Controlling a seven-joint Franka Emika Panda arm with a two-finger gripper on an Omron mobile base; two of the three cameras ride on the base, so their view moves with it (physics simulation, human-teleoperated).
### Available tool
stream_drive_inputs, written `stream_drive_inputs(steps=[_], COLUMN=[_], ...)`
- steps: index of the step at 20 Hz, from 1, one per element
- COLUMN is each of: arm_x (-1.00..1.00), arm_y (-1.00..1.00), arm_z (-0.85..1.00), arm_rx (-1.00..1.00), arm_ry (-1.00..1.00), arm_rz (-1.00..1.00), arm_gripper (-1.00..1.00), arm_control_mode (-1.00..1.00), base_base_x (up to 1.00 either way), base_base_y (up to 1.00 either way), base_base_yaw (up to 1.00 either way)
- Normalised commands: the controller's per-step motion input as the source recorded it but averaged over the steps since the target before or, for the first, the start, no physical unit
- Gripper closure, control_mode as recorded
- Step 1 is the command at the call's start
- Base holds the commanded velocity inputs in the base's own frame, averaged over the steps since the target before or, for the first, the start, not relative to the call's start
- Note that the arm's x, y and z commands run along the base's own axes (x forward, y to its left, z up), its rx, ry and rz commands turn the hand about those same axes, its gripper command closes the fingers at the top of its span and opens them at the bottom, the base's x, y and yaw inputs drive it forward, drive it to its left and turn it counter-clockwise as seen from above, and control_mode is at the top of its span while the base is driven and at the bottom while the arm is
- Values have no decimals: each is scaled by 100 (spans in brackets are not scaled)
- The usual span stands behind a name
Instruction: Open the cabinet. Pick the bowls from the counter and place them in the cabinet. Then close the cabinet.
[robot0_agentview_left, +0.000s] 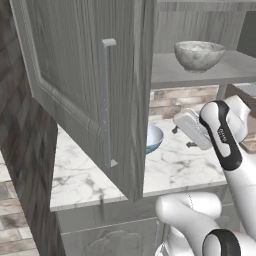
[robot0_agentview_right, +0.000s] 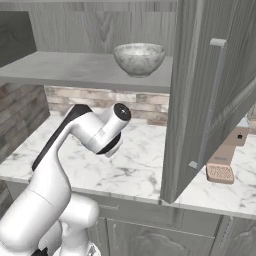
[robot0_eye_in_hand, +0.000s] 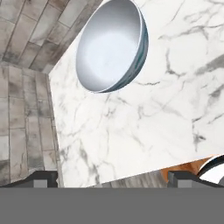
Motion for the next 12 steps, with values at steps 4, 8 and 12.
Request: stream_drive_inputs(steps=[4, 8, 12], arm_x=[26, 10, 14], arm_y=[3, 0, 0], arm_z=[-10, -10, -13], arm_rx=[0, 0, 0], arm_ry=[-1, -9, -12], arm_rz=[6, 7, 7], arm_gripper=[-100, -100, -100], arm_control_mode=[-100, -100, -100], base_base_x=[0, 0, 0], base_base_y=[0, 0, 0], base_base_yaw=[0, 0, 0])
